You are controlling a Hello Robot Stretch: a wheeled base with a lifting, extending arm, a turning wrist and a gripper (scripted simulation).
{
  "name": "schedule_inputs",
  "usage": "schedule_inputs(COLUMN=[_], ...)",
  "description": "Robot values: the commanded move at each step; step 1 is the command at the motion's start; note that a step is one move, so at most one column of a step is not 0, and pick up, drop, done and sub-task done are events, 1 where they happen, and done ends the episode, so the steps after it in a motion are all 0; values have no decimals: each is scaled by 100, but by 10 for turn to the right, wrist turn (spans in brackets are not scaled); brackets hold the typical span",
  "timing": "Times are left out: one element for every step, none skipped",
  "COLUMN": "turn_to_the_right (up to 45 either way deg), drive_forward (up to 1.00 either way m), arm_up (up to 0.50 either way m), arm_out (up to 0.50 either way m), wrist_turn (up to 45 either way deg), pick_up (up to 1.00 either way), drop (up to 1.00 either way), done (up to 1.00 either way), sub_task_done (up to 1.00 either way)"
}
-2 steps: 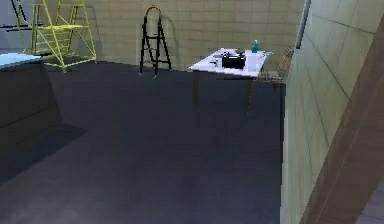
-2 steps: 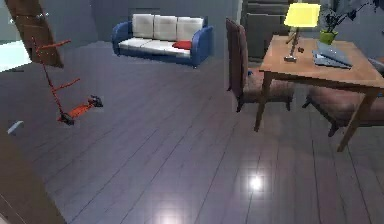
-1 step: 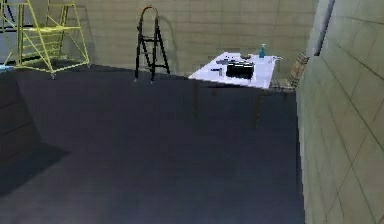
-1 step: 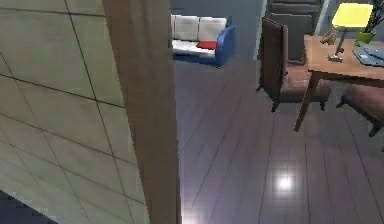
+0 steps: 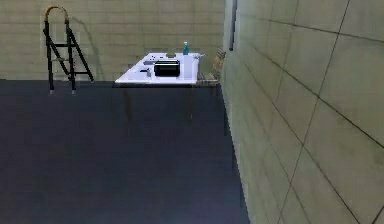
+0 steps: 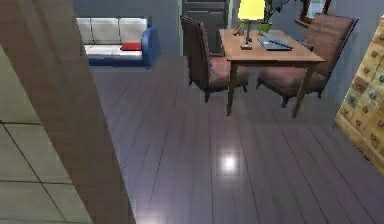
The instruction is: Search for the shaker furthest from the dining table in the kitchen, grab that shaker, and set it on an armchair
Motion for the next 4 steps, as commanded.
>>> schedule_inputs(turn_to_the_right=[0,60,0,-450], drive_forward=[100,0,65,0], arm_up=[0,0,0,0], arm_out=[0,0,0,0], wrist_turn=[0,0,0,0], pick_up=[0,0,0,0], drop=[0,0,0,0], done=[0,0,0,0], sub_task_done=[0,0,0,0])
